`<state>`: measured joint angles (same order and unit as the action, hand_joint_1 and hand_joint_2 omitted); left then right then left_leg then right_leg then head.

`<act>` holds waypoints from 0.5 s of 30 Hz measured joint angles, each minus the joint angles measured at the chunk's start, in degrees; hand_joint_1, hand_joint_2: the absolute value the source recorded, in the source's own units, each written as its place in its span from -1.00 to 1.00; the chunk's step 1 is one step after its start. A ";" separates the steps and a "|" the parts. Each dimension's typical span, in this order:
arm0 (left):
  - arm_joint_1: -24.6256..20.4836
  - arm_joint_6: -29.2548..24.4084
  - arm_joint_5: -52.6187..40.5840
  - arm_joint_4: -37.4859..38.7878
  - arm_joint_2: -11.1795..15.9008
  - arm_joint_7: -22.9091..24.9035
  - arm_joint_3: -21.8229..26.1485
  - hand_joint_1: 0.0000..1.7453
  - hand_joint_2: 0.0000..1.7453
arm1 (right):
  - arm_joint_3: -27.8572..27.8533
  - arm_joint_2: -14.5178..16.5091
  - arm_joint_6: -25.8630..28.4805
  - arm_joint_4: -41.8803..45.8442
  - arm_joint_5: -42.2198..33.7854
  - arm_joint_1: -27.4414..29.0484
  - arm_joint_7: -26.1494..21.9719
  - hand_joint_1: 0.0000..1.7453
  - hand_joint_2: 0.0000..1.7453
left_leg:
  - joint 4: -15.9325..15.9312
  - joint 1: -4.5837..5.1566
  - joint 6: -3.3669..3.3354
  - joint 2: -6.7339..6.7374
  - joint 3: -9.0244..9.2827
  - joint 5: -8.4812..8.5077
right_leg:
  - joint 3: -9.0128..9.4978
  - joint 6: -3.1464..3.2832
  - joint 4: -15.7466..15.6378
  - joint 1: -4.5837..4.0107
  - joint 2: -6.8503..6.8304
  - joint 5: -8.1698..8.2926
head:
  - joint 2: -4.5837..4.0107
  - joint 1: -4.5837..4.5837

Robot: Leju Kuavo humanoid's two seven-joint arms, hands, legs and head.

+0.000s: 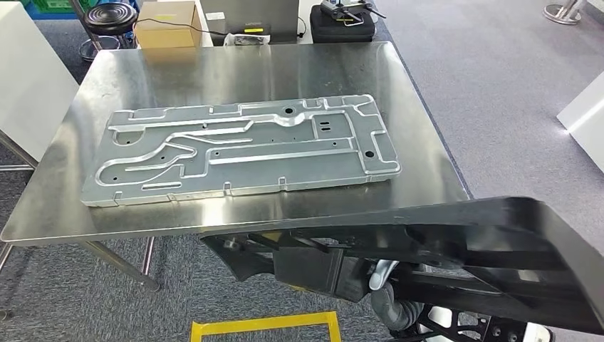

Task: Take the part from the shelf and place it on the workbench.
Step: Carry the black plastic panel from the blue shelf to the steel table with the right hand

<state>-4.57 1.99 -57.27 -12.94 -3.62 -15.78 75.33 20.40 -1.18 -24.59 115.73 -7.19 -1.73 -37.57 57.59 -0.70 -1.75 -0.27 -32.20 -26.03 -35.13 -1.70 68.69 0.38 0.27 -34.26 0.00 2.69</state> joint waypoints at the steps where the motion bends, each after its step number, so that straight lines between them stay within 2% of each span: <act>1: 0.03 0.00 0.01 0.00 0.01 0.00 0.01 -1.00 -1.00 | -0.09 0.00 -0.04 -0.02 0.00 0.20 0.00 1.00 1.00 | 0.01 0.03 -0.04 -0.01 0.25 -0.28 | -2.46 -0.12 3.46 0.07 0.00 -0.70 | 0.00 0.00; 2: 0.07 0.00 0.01 0.00 0.01 0.00 0.03 -1.00 -1.00 | -0.16 0.00 -0.08 -0.05 0.00 0.38 0.00 1.00 1.00 | 0.01 0.06 -0.04 -0.04 0.59 -0.60 | -4.16 -0.14 5.21 0.10 0.00 -0.29 | 0.00 0.00; 3: 0.12 0.01 0.02 0.00 0.02 0.01 0.04 -1.00 -1.00 | -0.22 0.00 -0.08 -0.08 0.00 0.47 0.00 1.00 1.00 | 0.01 0.08 0.01 -0.09 1.05 -0.94 | -4.68 -0.05 4.64 0.09 0.00 1.34 | 0.00 0.00; 4: 0.16 0.01 0.02 0.00 0.02 0.01 0.04 -1.00 -1.00 | -0.25 0.00 -0.02 -0.11 0.00 0.51 0.00 1.00 1.00 | 0.01 0.10 0.09 -0.14 1.65 -1.33 | -4.05 0.18 1.85 0.06 0.00 3.98 | 0.00 0.00; 5: 0.18 0.02 0.02 0.00 0.02 0.02 0.04 -1.00 -1.00 | -0.27 0.00 0.08 -0.13 0.00 0.52 0.00 1.00 1.00 | -0.03 0.12 0.21 -0.18 2.23 -1.75 | -2.68 0.55 -2.32 -0.05 0.00 6.83 | 0.00 -0.01; 6: 0.15 0.07 0.02 0.00 0.00 0.02 0.04 -1.00 -1.00 | -0.28 0.00 0.23 -0.14 -0.01 0.51 0.00 1.00 1.00 | -0.03 0.23 0.42 -0.20 2.72 -2.20 | -1.23 0.97 -6.13 -0.26 -0.02 8.78 | 0.00 -0.01; 7: 0.10 0.11 0.01 0.00 -0.01 0.02 0.04 -1.00 -1.00 | -0.30 0.01 0.41 -0.15 -0.01 0.51 0.00 1.00 1.00 | -0.07 0.28 0.68 -0.22 3.04 -2.58 | -0.12 1.32 -8.93 -0.47 -0.04 9.90 | 0.00 -0.01; 9: 0.02 0.21 -0.02 0.00 -0.02 0.04 0.05 -1.00 -1.00 | -0.34 0.02 0.85 -0.17 -0.03 0.53 0.00 1.00 1.00 | -0.26 0.29 1.32 -0.19 3.37 -3.13 | 0.64 1.87 -10.54 -0.85 0.03 9.63 | 0.00 -0.02; 11: -0.06 0.28 -0.09 -0.01 0.07 0.02 0.05 -1.00 -1.00 | -0.36 0.02 1.33 -0.14 -0.12 0.51 0.00 1.00 1.00 | -0.35 0.25 1.92 -0.09 3.88 -3.56 | 1.19 2.34 -11.11 -0.67 0.22 9.42 | 0.00 -0.02; 12: -0.11 0.37 -0.14 -0.01 0.10 -0.01 0.05 -1.00 -1.00 | -0.37 0.02 1.61 -0.12 -0.22 0.43 0.00 1.00 1.00 | 0.58 0.24 2.16 -0.05 3.72 -4.14 | 1.68 2.64 -11.53 -0.50 0.21 9.32 | 0.00 -0.01; 13: -0.15 0.45 -0.17 -0.01 0.14 -0.04 0.05 -1.00 -1.00 | -0.37 0.01 1.88 -0.11 -0.35 0.32 0.00 1.00 1.00 | 2.71 0.20 2.38 -0.03 2.87 -5.16 | 2.22 2.91 -11.93 -0.30 0.16 9.22 | 0.00 -0.01; 15: -0.11 0.61 -0.20 0.00 0.16 -0.06 0.05 -1.00 -1.00 | -0.40 -0.02 2.35 -0.14 -0.63 0.12 0.00 1.00 1.00 | 10.02 -0.01 2.73 -0.03 -1.19 -8.01 | 3.00 3.30 -12.18 -0.21 -0.01 8.72 | 0.00 0.00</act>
<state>-4.68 2.60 -57.46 -12.94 -3.46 -15.84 75.38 19.99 -1.20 -22.24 115.60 -7.83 -1.61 -37.57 67.60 -0.71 0.98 -0.30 -33.39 -34.04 -32.13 1.60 56.51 0.16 0.26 -25.54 0.00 2.69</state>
